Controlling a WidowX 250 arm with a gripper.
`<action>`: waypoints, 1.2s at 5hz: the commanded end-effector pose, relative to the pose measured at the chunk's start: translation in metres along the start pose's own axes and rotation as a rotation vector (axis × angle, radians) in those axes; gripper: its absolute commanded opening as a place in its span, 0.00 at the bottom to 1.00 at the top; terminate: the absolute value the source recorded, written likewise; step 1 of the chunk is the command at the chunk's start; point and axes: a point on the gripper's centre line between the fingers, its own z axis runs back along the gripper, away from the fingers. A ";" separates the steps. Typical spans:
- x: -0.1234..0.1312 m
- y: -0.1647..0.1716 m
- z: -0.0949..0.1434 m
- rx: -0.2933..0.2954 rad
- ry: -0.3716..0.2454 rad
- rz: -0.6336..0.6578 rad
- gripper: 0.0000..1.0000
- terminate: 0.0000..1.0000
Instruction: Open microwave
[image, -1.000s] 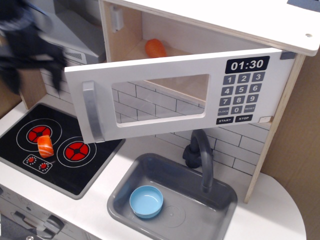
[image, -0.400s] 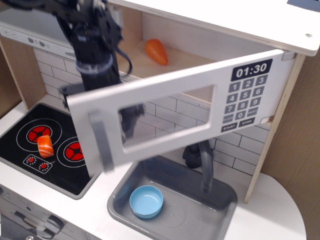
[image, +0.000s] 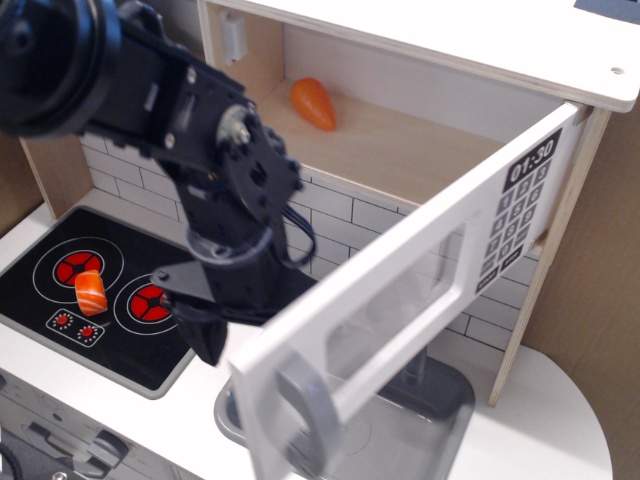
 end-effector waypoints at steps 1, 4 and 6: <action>-0.022 -0.045 0.023 -0.053 -0.019 0.021 1.00 0.00; 0.033 -0.023 0.112 -0.028 -0.148 0.136 1.00 0.00; 0.033 -0.023 0.112 -0.028 -0.148 0.136 1.00 1.00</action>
